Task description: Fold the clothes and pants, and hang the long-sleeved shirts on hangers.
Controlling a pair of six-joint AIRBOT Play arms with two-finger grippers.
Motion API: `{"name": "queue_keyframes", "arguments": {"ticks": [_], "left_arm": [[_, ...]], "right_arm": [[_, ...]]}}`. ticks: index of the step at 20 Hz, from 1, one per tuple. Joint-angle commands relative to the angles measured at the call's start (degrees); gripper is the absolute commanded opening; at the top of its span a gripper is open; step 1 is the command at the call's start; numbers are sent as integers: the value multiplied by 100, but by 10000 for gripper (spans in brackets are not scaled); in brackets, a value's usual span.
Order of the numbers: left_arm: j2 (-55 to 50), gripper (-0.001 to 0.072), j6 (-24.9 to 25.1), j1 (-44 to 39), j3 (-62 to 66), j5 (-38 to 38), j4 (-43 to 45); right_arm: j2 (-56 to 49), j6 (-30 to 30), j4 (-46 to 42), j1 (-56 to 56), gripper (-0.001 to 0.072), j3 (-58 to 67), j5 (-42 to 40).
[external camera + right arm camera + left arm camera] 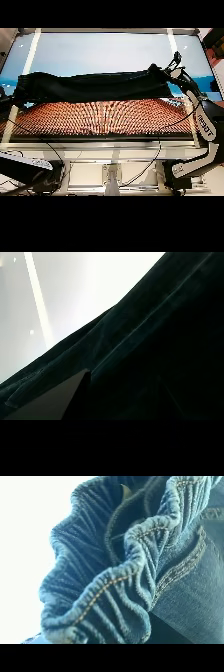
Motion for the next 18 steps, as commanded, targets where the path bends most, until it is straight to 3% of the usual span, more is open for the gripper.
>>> {"name": "queue_keyframes", "arguments": {"ticks": [1, 5, 7, 9, 11, 13, 16, 18], "left_arm": [[466, 66, 826, -149, 15, 31, -863], [1515, 65, 758, -116, 22, 20, -748], [2044, 64, 133, -195, 120, -33, -170], [2439, 64, -413, -284, 361, -538, 804], [2774, 64, -452, -350, 455, -1023, 1237], [3038, 65, -452, -361, 455, -1167, 1139], [3324, 64, -404, -391, 455, -1187, 763], [3429, 64, -107, -470, 455, -1344, 737]], "right_arm": [[79, -411, 9, 7, 440, 4, 221], [380, -994, 11, 9, 440, 4, 634], [590, -1032, 11, 50, 437, 4, 796], [809, -1189, 81, 234, 303, 9, 929], [1008, -1467, 116, 597, 268, 11, 890], [1084, -1482, 111, 1073, 25, 74, 546], [1008, -1475, 109, 1884, 17, 195, -413], [713, -1429, 116, 2315, 16, 452, -424]]}}
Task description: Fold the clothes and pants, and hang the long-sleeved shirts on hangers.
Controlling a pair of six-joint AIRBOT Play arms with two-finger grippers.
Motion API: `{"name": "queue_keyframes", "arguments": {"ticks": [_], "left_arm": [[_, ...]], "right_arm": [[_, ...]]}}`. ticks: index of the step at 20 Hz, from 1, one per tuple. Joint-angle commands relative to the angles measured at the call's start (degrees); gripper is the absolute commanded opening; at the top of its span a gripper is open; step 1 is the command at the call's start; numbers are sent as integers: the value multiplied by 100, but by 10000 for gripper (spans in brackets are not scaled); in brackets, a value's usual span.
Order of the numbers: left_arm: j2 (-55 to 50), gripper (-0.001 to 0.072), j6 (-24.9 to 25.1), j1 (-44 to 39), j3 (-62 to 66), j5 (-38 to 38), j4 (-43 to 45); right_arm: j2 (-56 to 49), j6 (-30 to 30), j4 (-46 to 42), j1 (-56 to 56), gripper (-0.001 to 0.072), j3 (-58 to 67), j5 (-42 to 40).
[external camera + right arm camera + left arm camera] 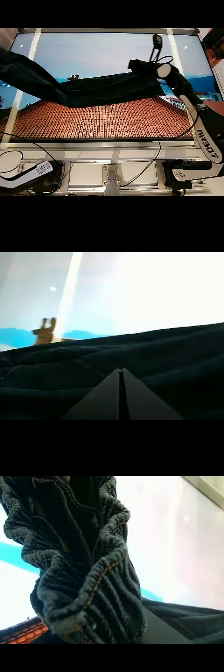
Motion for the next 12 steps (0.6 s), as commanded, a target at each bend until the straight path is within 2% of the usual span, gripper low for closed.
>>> {"name": "queue_keyframes", "arguments": {"ticks": [1, 5, 9, 12], "left_arm": [[269, 65, 232, -122, 17, -457, -68], [304, 65, 457, -415, 17, -758, -238], [378, 65, 1106, -782, 17, -822, -1338], [507, 66, 1434, -938, 17, -822, -2111]], "right_arm": [[-407, 37, 9, 793, 16, 409, -339], [-1547, 400, 164, 1366, 16, 1504, 70], [-2691, 494, 527, 1749, 15, 2662, 1062], [-3235, 590, 920, 1993, 15, 3215, 1189]]}}
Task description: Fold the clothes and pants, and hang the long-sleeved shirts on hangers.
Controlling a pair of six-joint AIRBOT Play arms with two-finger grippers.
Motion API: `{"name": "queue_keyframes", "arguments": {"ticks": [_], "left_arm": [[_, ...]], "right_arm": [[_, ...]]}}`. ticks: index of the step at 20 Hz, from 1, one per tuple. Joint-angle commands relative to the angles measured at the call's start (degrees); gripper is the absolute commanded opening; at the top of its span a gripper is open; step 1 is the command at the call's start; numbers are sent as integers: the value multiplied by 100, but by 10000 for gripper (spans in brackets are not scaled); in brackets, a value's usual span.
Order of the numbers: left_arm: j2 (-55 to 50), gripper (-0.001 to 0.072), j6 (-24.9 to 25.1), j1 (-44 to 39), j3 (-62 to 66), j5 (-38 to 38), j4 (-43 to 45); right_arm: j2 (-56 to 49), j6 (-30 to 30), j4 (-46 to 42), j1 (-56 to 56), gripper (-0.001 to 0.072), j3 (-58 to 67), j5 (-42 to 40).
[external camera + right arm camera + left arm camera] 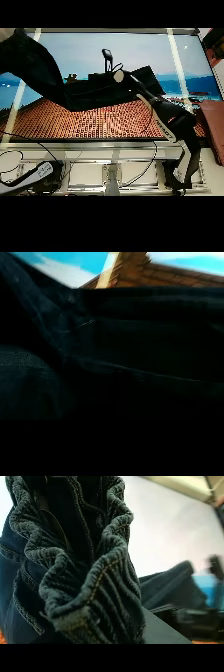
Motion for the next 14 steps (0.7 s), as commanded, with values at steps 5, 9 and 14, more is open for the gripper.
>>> {"name": "queue_keyframes", "arguments": {"ticks": [5, 9, 14], "left_arm": [[284, 65, 680, -192, 4, -37, -1355], [105, 66, 654, -249, -11, 22, -892], [-463, 65, 656, -527, -13, 17, -855]], "right_arm": [[-1060, 437, 739, 667, 15, 1086, -166], [-1174, 625, 861, 1163, 15, 1191, -603], [-1191, 669, 828, 1733, 15, 1191, -881]]}}
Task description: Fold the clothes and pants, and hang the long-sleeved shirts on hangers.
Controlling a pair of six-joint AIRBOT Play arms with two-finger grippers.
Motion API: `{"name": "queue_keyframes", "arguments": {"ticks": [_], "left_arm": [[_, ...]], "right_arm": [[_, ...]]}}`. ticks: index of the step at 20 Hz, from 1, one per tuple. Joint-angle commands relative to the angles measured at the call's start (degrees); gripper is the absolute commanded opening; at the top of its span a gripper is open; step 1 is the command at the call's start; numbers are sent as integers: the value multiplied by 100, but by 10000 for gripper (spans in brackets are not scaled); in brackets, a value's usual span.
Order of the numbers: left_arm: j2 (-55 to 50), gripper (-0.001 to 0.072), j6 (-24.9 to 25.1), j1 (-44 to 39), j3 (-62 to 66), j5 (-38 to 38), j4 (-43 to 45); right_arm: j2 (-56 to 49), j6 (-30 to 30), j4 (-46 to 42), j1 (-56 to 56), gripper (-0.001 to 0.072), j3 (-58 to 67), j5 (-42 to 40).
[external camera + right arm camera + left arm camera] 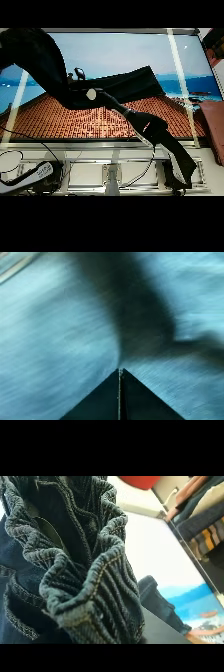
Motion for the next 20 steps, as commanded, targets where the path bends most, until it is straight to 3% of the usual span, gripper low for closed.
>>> {"name": "queue_keyframes", "arguments": {"ticks": [1, 4, 11, 20], "left_arm": [[-378, 65, 15, -273, -2, -15, 50], [-643, 65, 17, -719, -2, -20, 52], [-935, 65, 13, -1633, -4, 396, 50], [-1845, 64, -398, -3331, -7, 1668, 94]], "right_arm": [[-31, 63, -28, 280, 16, 24, -197], [-22, 122, -168, 15, 17, 24, 4], [66, 151, -568, -1930, 17, 24, 2201], [1093, -142, -459, -3604, 18, 24, 3106]]}}
